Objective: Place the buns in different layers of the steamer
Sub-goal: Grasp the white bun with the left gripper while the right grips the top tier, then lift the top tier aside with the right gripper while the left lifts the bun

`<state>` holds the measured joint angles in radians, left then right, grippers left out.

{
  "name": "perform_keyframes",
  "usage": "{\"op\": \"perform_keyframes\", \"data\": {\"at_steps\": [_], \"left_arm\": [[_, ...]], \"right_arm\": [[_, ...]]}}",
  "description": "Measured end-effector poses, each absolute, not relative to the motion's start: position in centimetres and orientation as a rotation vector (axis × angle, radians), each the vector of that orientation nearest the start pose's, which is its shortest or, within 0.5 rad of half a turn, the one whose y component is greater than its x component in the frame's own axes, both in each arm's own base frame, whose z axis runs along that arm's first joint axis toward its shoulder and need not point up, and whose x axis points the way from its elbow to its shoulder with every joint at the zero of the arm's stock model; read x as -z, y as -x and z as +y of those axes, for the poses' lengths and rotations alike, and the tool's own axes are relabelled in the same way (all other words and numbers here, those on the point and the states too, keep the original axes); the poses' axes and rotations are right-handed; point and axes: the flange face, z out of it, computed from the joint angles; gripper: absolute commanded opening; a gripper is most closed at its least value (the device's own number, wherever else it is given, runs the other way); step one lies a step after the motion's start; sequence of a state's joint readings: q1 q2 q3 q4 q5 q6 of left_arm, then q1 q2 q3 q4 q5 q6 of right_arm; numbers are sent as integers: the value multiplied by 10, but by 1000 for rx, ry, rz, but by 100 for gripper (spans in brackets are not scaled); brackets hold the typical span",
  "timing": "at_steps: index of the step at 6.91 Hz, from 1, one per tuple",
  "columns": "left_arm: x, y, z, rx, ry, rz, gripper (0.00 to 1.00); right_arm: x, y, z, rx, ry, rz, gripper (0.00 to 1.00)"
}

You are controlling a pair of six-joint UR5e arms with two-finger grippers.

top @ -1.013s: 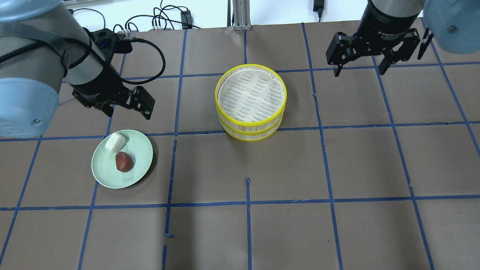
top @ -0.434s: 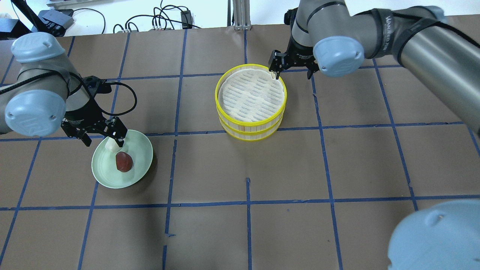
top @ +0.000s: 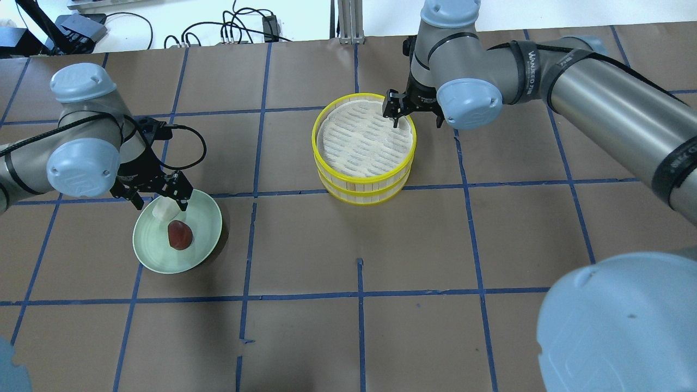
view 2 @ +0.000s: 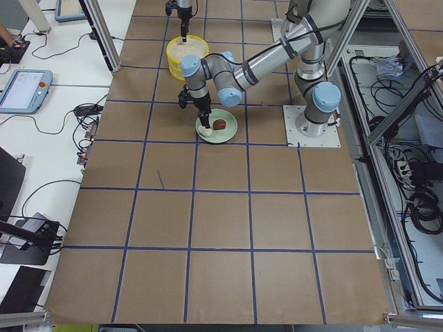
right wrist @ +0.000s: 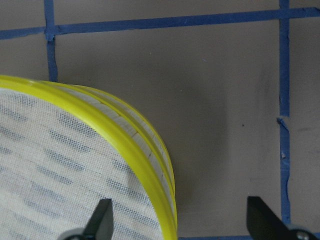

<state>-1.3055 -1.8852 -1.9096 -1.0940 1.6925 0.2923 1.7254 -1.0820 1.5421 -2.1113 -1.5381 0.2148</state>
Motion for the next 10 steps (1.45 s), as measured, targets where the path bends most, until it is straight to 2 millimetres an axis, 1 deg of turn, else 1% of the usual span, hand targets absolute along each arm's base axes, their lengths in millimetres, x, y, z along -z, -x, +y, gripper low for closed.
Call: {"op": "perform_keyframes", "data": {"at_steps": [1,2,3,5,6,7,8,9,10], "left_arm": [[-203,-21,-540,-313,-69,3055,48],[-198,-22,-541,-317,-87,3052,16],[-197,-22,-541,-319,-101,3051,1],[-199,-23,-544,-305,-119,3049,0],[-209,-19,-547,-267,-137,3046,0],[-223,-5,-550,-212,-166,3041,0],[-243,21,-551,-137,-193,3035,1],[-266,59,-553,-49,-174,3051,1],[-285,102,-555,32,-110,3098,1]], "right_arm": [[-271,-238,-628,107,-117,3089,7],[-272,-240,-626,98,-126,3093,7],[-275,-239,-620,76,-120,3104,7],[-290,-232,-594,33,-104,3139,6],[-299,-225,-583,39,-93,3165,7],[-318,-211,-578,69,-81,3185,7],[-347,-177,-579,115,-66,3220,7],[-372,-123,-578,112,-77,3257,7],[-396,-67,-571,70,-83,3275,7]]}}
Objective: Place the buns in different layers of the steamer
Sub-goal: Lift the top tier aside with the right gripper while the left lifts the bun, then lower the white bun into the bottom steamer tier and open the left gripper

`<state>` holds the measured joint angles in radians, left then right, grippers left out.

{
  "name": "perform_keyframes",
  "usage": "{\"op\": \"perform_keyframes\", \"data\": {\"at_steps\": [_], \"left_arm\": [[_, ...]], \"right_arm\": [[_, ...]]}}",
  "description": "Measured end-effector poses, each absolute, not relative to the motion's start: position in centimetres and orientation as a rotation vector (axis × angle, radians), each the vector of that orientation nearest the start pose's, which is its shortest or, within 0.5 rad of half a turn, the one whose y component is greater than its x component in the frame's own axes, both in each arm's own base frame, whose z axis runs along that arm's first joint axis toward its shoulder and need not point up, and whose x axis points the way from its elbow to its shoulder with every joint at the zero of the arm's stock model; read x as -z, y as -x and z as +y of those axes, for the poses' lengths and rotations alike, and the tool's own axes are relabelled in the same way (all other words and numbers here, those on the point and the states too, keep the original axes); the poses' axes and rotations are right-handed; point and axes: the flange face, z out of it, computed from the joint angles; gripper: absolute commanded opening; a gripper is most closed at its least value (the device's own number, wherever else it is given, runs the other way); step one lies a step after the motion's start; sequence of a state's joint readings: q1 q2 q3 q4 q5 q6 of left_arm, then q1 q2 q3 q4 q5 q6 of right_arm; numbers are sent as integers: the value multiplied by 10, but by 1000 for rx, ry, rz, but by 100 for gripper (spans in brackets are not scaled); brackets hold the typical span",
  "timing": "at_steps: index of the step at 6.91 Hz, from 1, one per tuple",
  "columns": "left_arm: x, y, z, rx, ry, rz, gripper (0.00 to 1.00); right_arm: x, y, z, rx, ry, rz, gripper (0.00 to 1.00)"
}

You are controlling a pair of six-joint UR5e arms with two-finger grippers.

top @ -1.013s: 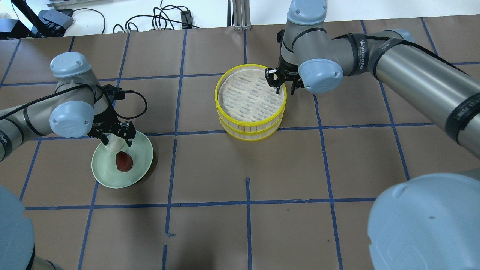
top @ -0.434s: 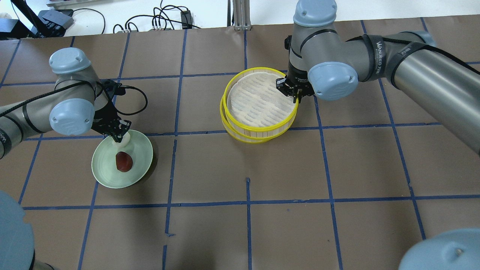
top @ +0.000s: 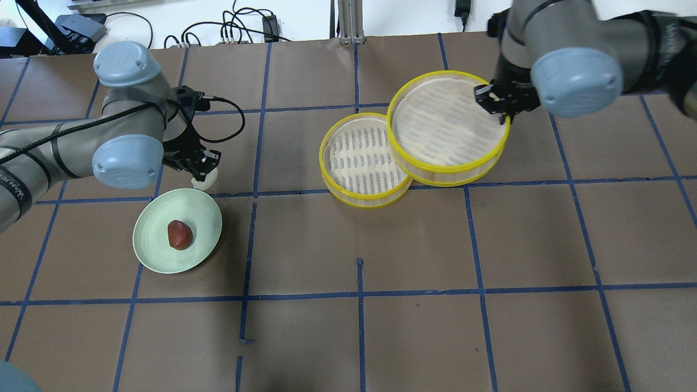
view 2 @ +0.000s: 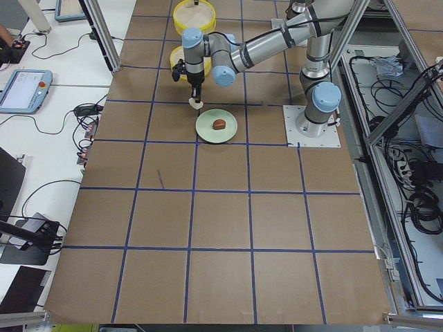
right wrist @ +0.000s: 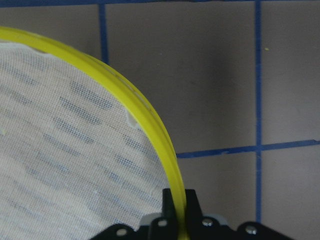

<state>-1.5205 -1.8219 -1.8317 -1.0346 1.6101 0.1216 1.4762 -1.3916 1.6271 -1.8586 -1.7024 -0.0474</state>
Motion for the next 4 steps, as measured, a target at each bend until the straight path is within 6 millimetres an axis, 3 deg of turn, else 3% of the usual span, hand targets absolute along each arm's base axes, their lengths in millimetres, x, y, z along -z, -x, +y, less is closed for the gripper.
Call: {"op": "perform_keyframes", "data": {"at_steps": [2,3,4], "left_arm": [[-321,188,-561,157,55,3236,1],[-331,224,-563,191,136,3302,1],[-329,253,-567,226,208,3352,1]], "right_arm": [[-421,20,-557,36,-35,3288,7],[-421,48,-553,13,-20,3286,7],[-419,61,-551,-3,-4,3282,9]]}}
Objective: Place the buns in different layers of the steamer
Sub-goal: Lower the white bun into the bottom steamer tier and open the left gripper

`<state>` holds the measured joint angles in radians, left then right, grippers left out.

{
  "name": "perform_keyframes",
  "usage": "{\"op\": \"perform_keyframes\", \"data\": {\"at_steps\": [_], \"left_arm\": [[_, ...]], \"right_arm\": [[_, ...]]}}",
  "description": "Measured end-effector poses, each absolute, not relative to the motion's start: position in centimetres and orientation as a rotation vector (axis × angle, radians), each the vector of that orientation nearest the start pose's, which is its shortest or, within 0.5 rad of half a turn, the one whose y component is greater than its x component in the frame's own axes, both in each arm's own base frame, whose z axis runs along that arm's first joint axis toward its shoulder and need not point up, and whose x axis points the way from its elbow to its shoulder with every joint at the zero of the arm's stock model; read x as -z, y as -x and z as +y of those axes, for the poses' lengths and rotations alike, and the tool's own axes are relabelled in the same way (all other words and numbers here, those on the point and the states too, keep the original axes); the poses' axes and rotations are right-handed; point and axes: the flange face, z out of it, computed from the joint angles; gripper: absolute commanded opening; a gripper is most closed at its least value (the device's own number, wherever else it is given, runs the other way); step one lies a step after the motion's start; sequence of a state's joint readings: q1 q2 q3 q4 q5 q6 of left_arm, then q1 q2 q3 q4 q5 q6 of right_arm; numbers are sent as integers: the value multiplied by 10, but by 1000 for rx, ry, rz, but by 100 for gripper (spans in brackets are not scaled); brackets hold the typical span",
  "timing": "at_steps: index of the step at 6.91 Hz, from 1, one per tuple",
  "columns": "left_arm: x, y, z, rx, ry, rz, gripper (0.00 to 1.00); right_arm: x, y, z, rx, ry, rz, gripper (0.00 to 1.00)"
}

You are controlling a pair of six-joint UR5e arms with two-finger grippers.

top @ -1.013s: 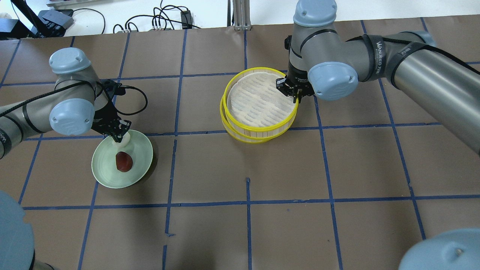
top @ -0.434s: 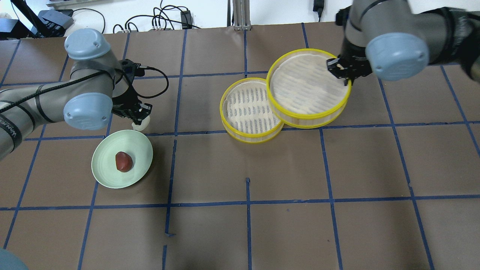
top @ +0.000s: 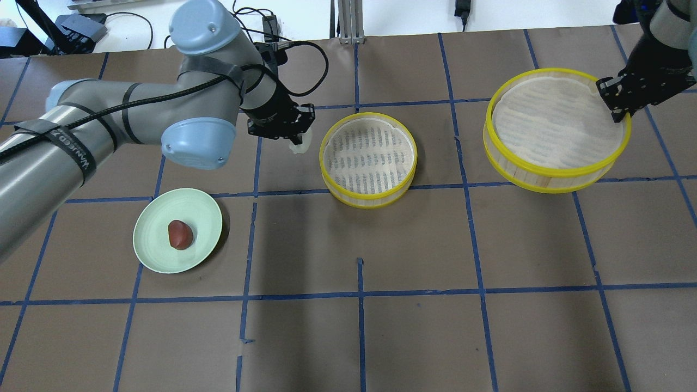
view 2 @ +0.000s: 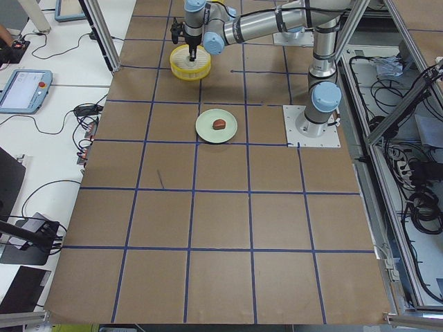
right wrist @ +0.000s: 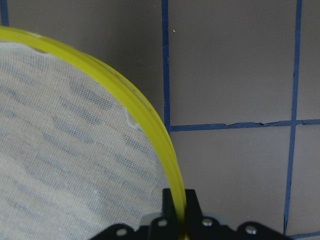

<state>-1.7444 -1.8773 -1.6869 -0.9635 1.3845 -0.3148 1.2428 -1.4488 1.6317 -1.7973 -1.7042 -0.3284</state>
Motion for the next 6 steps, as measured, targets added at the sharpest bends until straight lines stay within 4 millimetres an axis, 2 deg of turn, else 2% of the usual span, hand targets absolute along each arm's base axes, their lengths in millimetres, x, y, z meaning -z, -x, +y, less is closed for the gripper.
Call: {"op": "perform_keyframes", "data": {"at_steps": [1,2,3,5,6], "left_arm": [[-317,280,-570,256,268,3381,29],[-302,299,-571,266,303,3395,85],[-295,308,-571,267,318,3397,100],[-300,310,-572,308,306,3392,100],[-303,298,-574,358,206,3348,99]], "right_arm": [[-417,65,-550,-11,3,3280,9],[-416,67,-551,-17,4,3278,9],[-415,67,-550,-19,2,3278,9],[-416,65,-551,-15,6,3278,8],[-415,59,-551,-5,-4,3263,8]]}}
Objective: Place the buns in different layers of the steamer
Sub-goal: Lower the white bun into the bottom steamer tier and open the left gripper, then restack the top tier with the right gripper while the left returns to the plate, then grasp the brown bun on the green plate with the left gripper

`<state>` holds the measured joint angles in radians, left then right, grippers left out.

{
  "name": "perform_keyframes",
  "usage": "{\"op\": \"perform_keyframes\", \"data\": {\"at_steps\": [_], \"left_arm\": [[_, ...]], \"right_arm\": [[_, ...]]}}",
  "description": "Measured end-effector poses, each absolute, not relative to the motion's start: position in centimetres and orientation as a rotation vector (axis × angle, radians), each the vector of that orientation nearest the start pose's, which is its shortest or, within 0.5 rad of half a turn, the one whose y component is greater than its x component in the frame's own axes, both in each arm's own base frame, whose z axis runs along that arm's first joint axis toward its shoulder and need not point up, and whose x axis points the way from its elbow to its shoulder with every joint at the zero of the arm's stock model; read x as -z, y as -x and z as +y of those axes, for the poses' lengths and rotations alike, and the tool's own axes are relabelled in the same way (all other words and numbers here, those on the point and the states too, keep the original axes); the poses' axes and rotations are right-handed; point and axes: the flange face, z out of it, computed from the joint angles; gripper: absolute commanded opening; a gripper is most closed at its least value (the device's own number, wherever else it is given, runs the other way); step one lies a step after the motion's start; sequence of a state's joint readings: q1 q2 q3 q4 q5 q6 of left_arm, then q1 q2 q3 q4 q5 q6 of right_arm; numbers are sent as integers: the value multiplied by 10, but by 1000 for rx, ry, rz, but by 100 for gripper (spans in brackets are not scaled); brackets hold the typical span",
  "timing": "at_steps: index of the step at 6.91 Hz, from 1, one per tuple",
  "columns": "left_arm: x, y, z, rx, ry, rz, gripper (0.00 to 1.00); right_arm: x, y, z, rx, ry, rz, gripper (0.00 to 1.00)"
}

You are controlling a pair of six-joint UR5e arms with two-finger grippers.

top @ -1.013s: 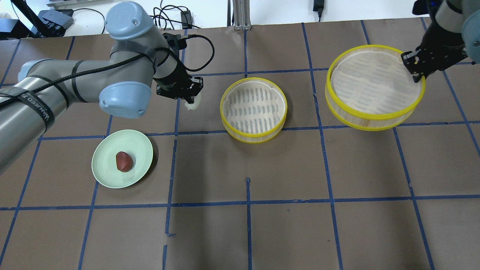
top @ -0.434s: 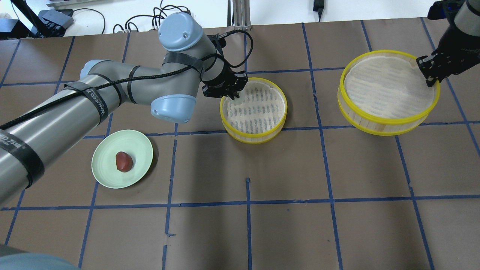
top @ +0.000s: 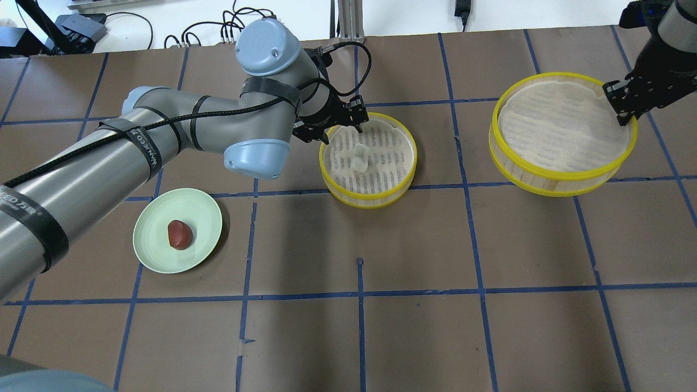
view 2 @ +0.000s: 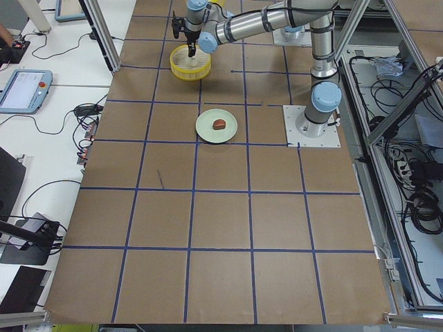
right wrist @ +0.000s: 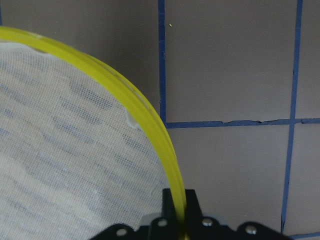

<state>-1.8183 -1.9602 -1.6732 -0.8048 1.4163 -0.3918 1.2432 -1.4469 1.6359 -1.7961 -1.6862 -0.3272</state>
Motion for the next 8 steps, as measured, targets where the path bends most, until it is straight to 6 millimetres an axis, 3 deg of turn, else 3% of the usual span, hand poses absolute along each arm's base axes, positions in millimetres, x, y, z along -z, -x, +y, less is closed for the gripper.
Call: {"op": "perform_keyframes", "data": {"at_steps": [1,2,3,5,6,8], "left_arm": [[-301,259,-584,403,1,3226,100],[-294,200,-589,374,-129,3113,100],[-285,144,-577,299,-161,3061,100],[-259,38,-525,94,-147,3043,100],[-242,0,-498,-47,-121,3066,100],[-217,-25,-469,-217,-78,3105,98]], "right_arm": [[-410,37,-556,15,-62,3220,7],[-397,1,-566,12,-136,3181,8],[-377,-48,-581,15,-203,3160,8],[-337,-160,-614,72,-317,3137,8],[-327,-199,-620,80,-347,3129,8],[-307,-236,-619,61,-330,3141,8]]}}
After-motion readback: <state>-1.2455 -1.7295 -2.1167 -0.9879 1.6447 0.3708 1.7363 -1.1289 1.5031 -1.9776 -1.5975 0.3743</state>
